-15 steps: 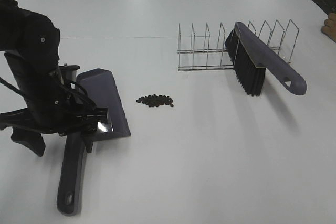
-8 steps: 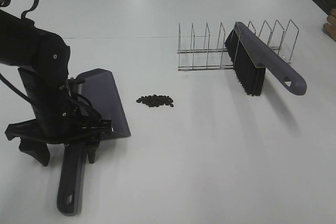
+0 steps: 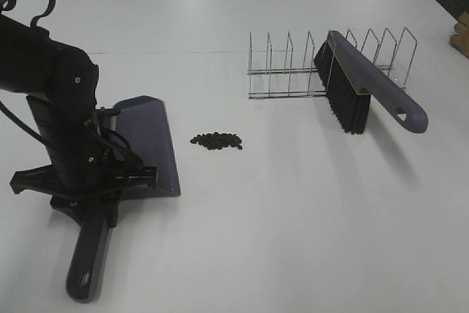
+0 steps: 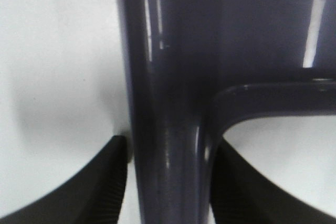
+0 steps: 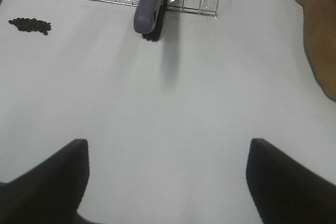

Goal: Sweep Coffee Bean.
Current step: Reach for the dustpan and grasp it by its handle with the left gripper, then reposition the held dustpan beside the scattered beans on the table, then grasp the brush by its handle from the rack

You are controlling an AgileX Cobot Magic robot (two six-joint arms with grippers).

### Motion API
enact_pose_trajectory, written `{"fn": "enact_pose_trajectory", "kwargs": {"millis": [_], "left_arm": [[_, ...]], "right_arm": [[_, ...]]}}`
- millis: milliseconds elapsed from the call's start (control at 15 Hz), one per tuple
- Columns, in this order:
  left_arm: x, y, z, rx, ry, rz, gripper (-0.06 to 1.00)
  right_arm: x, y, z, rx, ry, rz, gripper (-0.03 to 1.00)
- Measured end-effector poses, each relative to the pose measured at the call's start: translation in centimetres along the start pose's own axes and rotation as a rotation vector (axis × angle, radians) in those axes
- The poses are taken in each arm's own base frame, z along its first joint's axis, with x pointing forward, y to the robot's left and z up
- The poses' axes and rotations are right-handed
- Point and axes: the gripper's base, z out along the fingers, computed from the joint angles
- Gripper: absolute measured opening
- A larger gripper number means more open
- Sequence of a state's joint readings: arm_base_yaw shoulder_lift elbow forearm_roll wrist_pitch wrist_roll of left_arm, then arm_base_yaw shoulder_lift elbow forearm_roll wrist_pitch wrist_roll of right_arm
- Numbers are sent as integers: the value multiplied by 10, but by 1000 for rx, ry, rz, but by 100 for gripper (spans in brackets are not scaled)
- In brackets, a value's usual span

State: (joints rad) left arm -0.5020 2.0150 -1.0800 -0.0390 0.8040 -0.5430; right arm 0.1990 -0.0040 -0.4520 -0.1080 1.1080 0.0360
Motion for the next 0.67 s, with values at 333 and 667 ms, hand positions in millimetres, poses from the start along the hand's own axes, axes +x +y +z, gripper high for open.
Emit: {"fn": "enact_pose_trajectory", "kwargs": {"millis": [333,667], "left_arm": [[-1,1,0,-16,-9,84,33],[-12,20,-1,-12,-7,171,33]], "right_arm": [[0,1,0,-6,0,3,72],[0,1,0,-15,1,8,72]]}}
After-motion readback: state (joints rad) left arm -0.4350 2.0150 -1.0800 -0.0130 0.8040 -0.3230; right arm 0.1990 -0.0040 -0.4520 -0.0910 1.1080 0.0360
